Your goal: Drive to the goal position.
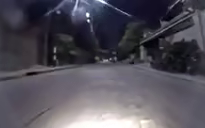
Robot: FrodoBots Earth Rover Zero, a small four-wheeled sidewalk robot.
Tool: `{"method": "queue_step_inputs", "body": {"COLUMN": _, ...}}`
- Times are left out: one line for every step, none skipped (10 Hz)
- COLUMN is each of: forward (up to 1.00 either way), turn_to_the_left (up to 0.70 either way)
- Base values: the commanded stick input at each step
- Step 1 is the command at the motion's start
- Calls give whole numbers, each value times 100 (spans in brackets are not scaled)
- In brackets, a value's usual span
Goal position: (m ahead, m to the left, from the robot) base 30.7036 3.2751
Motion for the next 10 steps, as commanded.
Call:
{"method": "queue_step_inputs", "body": {"forward": 100, "turn_to_the_left": 5}}
{"method": "queue_step_inputs", "body": {"forward": 100, "turn_to_the_left": 5}}
{"method": "queue_step_inputs", "body": {"forward": 100, "turn_to_the_left": 5}}
{"method": "queue_step_inputs", "body": {"forward": 100, "turn_to_the_left": 5}}
{"method": "queue_step_inputs", "body": {"forward": 100, "turn_to_the_left": 5}}
{"method": "queue_step_inputs", "body": {"forward": 100, "turn_to_the_left": 5}}
{"method": "queue_step_inputs", "body": {"forward": 100, "turn_to_the_left": 5}}
{"method": "queue_step_inputs", "body": {"forward": 100, "turn_to_the_left": 5}}
{"method": "queue_step_inputs", "body": {"forward": 100, "turn_to_the_left": 1}}
{"method": "queue_step_inputs", "body": {"forward": 100, "turn_to_the_left": -22}}
